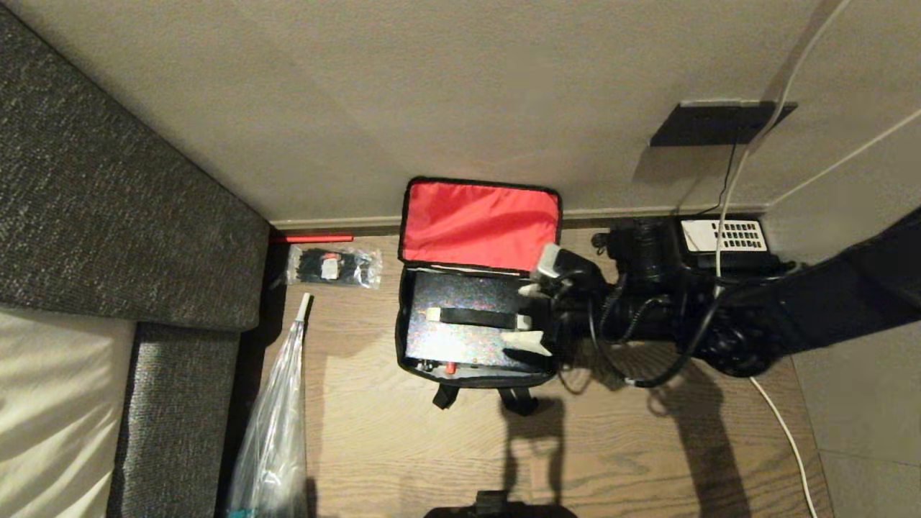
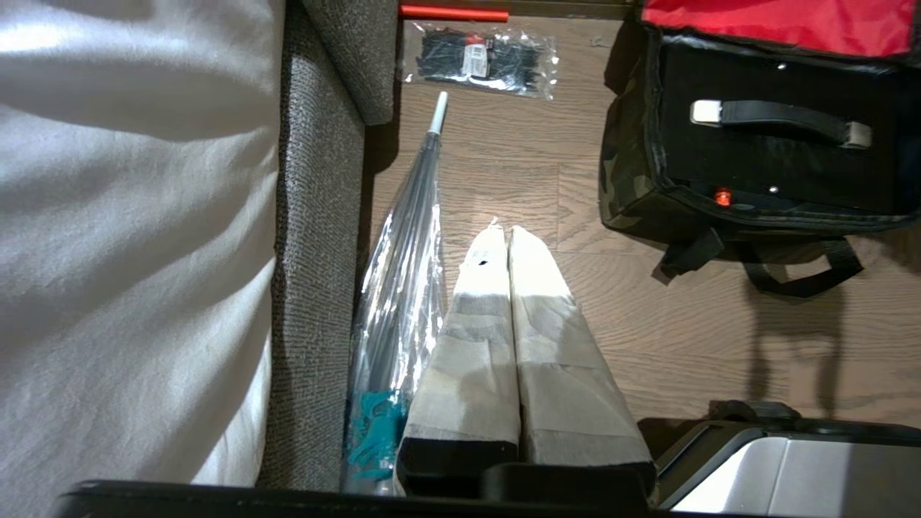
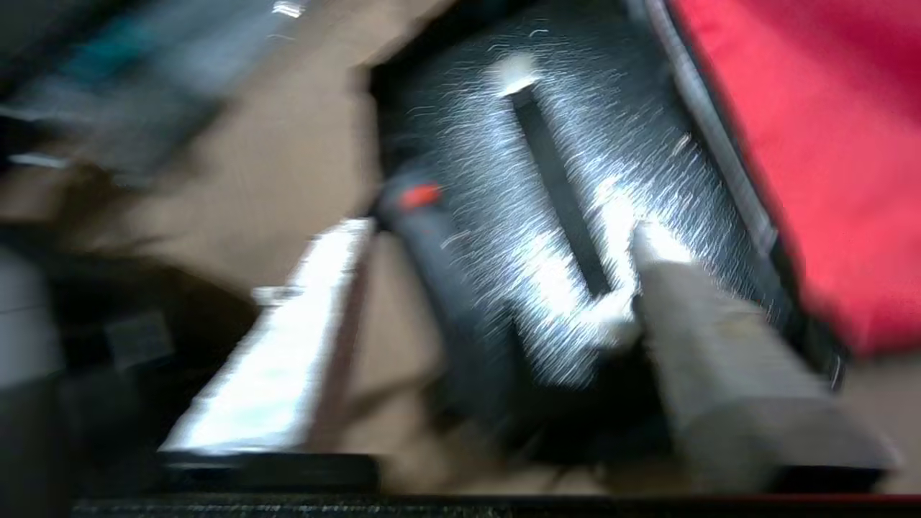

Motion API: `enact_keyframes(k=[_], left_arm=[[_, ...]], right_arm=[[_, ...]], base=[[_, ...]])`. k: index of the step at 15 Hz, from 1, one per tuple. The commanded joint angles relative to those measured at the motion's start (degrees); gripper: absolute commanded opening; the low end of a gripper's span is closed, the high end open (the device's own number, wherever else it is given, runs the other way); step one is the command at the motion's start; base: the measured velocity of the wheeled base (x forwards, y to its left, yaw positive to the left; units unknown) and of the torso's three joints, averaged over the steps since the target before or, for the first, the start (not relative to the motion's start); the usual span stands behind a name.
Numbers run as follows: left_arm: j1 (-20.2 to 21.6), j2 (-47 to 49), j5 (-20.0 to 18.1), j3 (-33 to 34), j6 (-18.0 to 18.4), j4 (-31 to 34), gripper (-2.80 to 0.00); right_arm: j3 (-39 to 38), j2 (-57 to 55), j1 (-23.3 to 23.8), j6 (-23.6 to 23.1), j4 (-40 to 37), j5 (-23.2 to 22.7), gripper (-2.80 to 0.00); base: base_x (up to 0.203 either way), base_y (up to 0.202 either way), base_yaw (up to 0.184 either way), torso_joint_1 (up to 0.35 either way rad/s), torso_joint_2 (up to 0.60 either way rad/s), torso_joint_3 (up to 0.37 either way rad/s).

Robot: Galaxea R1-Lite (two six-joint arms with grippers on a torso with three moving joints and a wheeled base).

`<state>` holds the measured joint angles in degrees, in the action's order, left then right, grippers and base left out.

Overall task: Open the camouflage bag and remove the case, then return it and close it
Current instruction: Close the top of the storage box

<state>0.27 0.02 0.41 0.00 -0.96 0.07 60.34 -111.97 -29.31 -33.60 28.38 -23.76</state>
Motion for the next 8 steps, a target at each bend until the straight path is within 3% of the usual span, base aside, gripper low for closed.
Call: enact_keyframes(k=[1, 5, 8], left_arm=[[0.1, -0.1, 0.0, 0.2, 0.0, 0.0, -2.8], [0.0, -0.1, 0.0, 0.2, 0.0, 0.0, -2.8], [0.0, -0.1, 0.0, 0.2, -0.1, 0.0, -2.8]], right_arm=[[-10.8, 18.6, 2.0, 5.0, -2.2, 0.8, -2.8], [-23.9, 43.3, 4.3, 14.0, -15.3, 10.5, -2.8], [-29.3, 61.1, 5.0, 21.0, -28.7, 17.9, -2.8]], base=[[0.0, 0.0, 0.0, 0.0, 0.0, 0.0], [0.0, 0.0, 0.0, 0.0, 0.0, 0.0], [0.0, 0.0, 0.0, 0.0, 0.0, 0.0]])
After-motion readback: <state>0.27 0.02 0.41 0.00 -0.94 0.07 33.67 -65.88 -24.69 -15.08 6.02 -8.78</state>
